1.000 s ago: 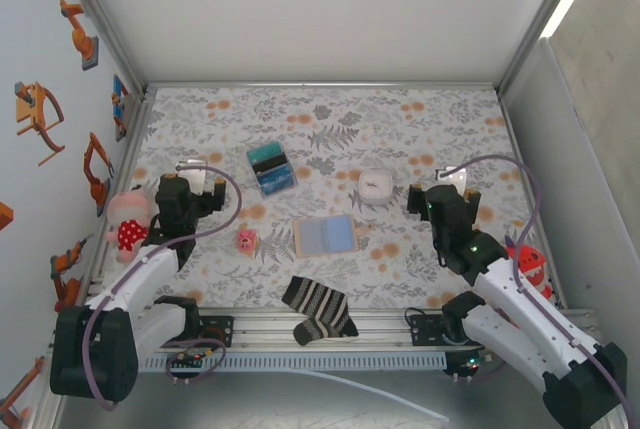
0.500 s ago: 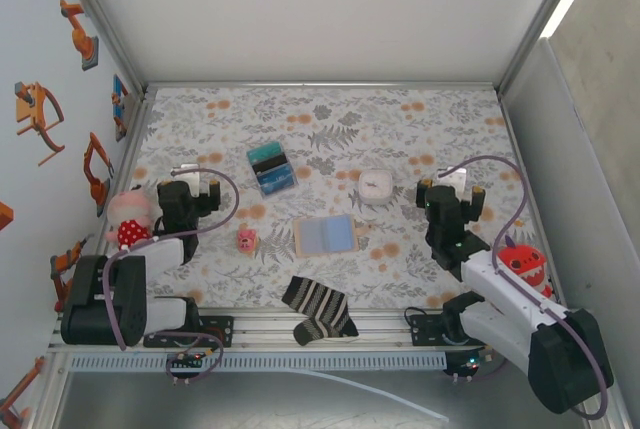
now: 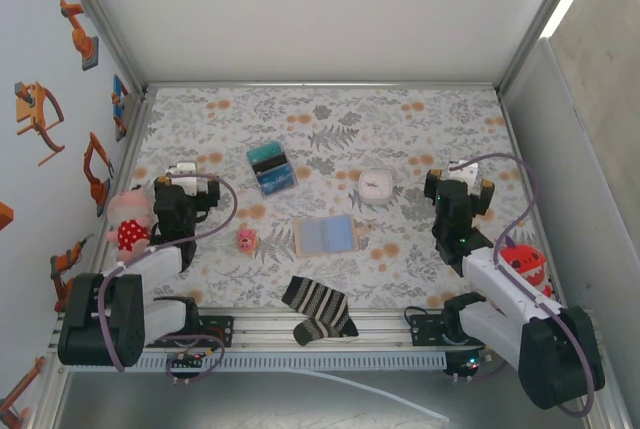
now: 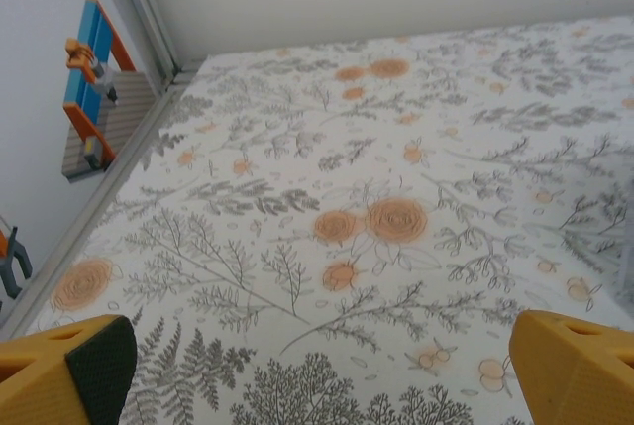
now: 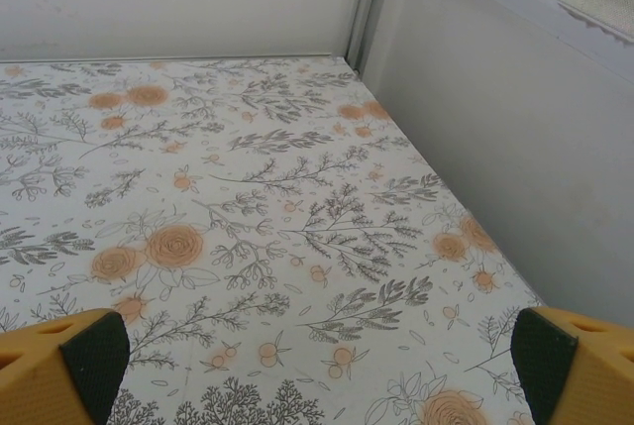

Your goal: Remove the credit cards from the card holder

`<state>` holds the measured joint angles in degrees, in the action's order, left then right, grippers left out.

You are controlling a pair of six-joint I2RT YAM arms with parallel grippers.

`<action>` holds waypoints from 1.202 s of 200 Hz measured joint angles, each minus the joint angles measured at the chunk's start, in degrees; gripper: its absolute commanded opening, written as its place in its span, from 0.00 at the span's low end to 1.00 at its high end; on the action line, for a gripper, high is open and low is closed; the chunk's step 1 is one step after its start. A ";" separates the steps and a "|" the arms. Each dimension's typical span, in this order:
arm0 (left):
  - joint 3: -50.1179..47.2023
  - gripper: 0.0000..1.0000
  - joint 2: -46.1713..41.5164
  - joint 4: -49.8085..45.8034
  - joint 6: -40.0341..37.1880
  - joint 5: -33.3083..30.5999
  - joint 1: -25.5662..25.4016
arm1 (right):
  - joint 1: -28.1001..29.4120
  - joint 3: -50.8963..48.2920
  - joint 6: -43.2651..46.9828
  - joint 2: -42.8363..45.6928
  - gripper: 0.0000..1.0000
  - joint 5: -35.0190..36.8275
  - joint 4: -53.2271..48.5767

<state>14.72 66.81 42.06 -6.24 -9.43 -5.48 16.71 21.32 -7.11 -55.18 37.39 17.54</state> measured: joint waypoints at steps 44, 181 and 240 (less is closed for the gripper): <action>-0.15 0.97 -2.01 1.55 0.00 2.01 0.00 | -2.32 -1.20 0.17 0.00 0.99 -1.84 1.29; 0.07 0.97 6.08 5.18 1.99 5.25 0.00 | -6.86 -2.03 0.09 -1.31 0.99 -6.34 4.35; 0.57 0.97 21.44 14.29 2.69 4.70 -0.02 | -9.46 -2.51 -0.52 -4.50 0.99 -8.92 7.87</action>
<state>15.29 88.25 56.36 -3.55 -4.73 -5.50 7.25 18.81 -7.64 -59.68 28.47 25.41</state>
